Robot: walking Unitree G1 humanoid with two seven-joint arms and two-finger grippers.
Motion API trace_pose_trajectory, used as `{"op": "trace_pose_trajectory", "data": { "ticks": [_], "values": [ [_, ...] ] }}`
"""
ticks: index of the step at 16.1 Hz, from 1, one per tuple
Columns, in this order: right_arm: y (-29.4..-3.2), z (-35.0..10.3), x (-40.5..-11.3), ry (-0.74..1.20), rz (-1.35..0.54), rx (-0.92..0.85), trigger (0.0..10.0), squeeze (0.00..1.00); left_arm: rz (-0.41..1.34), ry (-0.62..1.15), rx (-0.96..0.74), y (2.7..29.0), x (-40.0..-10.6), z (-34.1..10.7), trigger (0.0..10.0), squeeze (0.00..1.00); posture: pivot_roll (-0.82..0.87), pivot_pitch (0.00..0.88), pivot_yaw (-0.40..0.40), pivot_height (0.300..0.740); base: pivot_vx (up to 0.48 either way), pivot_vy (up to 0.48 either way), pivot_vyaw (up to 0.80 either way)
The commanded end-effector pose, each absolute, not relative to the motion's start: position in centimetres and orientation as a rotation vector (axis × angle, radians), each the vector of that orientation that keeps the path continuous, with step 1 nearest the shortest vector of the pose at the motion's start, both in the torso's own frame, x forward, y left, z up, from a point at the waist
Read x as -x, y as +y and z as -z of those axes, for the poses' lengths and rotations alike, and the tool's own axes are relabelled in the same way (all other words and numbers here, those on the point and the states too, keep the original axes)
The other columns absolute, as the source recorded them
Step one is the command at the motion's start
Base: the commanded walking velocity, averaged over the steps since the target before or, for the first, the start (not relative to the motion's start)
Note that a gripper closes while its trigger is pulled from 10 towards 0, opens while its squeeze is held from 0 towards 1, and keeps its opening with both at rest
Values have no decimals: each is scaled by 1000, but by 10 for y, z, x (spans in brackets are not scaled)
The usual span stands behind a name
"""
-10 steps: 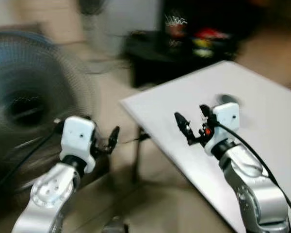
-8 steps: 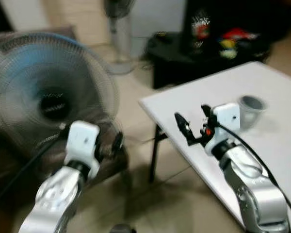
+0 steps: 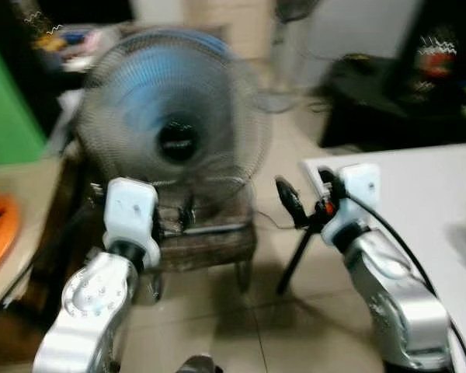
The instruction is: Setting the table
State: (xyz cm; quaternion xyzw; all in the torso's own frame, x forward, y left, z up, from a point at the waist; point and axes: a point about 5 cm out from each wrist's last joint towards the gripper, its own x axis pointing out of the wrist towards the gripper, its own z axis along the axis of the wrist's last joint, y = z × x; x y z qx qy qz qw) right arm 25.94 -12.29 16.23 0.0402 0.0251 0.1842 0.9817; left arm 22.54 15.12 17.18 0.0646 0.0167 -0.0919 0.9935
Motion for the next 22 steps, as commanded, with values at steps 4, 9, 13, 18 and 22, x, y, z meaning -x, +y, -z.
{"op": "trace_pose_trajectory", "data": {
  "ticks": [4, 9, 13, 18, 22],
  "values": [
    [-132, -169, -268, 25, -321, -55, 10000, 1000, 103, 1, -140, 158, -240, -178, 10000, 0, 147, 0, -33, 740, 0, 0, 800],
    [-133, -165, -270, 44, -279, -37, 10000, 1000, 19, 51, -122, 168, -239, -169, 10000, 0, 133, 0, -37, 740, 0, 0, 800],
    [-137, -159, -279, 78, -192, 64, 10000, 1000, 49, 38, -113, 160, -235, -165, 10000, 0, 121, 0, -54, 740, 0, 105, 400],
    [-133, -157, -278, 96, -248, 5, 10000, 1000, 54, 46, -118, 160, -232, -165, 10000, 0, 135, 0, -56, 740, 0, 480, 0],
    [-129, -154, -274, 121, -252, -59, 10000, 1000, 61, 73, -133, 163, -224, -163, 10000, 0, 149, 0, -40, 740, 0, 480, 0]
  ]
}}
